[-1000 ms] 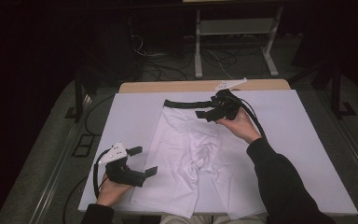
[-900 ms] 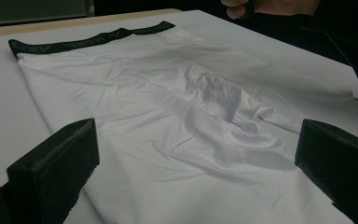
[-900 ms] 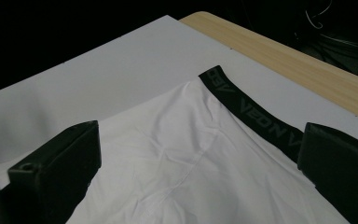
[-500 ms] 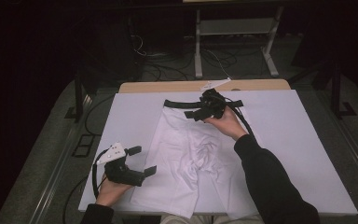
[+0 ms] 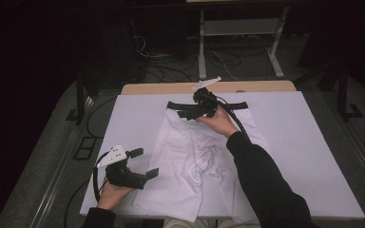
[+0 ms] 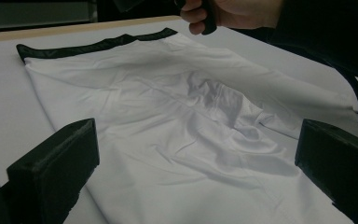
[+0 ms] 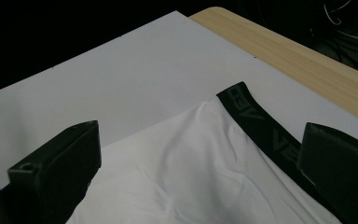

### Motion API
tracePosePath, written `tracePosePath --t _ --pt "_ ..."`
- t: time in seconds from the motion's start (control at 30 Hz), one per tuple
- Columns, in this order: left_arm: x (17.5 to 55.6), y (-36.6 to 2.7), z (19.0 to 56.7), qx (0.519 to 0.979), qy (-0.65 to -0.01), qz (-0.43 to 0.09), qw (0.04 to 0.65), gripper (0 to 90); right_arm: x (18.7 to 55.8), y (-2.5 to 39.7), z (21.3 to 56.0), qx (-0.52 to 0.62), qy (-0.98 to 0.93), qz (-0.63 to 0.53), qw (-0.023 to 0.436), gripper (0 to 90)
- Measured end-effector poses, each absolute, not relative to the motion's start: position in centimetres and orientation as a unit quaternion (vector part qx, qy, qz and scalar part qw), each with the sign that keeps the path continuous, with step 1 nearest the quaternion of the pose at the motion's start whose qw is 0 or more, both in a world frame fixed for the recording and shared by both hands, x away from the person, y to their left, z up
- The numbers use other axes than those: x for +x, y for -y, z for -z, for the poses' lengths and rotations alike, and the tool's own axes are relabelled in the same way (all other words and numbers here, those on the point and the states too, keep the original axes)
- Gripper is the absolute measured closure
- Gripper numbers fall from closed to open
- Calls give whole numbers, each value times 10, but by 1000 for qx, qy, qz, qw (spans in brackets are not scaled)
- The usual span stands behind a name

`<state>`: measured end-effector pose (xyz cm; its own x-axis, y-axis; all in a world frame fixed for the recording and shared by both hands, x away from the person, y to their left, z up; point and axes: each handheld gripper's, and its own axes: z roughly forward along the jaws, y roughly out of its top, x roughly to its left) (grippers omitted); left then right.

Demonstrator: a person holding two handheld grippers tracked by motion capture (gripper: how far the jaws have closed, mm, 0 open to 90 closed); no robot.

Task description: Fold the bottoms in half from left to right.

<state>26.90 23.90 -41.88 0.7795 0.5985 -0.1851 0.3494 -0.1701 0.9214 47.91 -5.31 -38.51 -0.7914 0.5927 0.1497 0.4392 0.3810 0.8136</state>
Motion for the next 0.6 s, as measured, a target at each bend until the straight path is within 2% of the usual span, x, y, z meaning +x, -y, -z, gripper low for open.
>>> tracePosePath --t 0.6 --pt "270 -240 418 752 -313 -110 569 0 504 8 402 314 -836 -442 80 0"
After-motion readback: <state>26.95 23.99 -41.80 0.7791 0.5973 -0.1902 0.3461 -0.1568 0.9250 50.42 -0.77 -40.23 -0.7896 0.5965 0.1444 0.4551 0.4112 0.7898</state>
